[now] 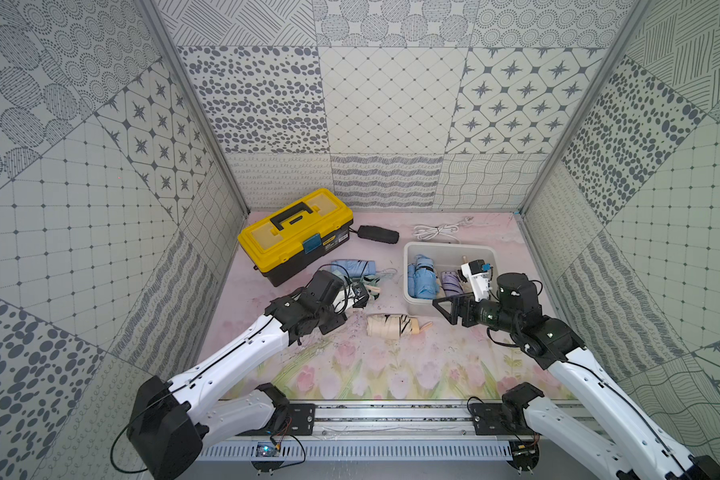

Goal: Put the umbrella into the storage box
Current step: Pick up the umbrella from the center of the board, then place the umbrella in the storage box.

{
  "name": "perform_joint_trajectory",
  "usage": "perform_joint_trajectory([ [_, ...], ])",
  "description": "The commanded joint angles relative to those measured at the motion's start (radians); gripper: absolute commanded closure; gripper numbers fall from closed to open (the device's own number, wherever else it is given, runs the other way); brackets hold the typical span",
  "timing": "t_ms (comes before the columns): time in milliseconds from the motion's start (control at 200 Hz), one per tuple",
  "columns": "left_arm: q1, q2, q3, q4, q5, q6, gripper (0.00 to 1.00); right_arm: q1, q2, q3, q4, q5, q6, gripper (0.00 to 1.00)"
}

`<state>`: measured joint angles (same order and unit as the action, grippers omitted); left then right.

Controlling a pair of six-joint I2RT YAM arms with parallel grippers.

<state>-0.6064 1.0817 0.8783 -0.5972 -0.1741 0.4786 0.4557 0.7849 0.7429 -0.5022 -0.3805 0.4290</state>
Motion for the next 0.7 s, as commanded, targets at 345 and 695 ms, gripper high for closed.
perform_joint_trajectory([
  [345,-0.051,-0.18,-0.111,0.494,0.431,-0.737,0.61,0.329,0.057,-0.035,0.389,0.169,0.183,0.12],
  [695,-0.065,-0.159,-0.209,0.773,0.554,-0.898,0.61,0.504,0.243,-0.061,0.686,0.303,0.276,0.07],
])
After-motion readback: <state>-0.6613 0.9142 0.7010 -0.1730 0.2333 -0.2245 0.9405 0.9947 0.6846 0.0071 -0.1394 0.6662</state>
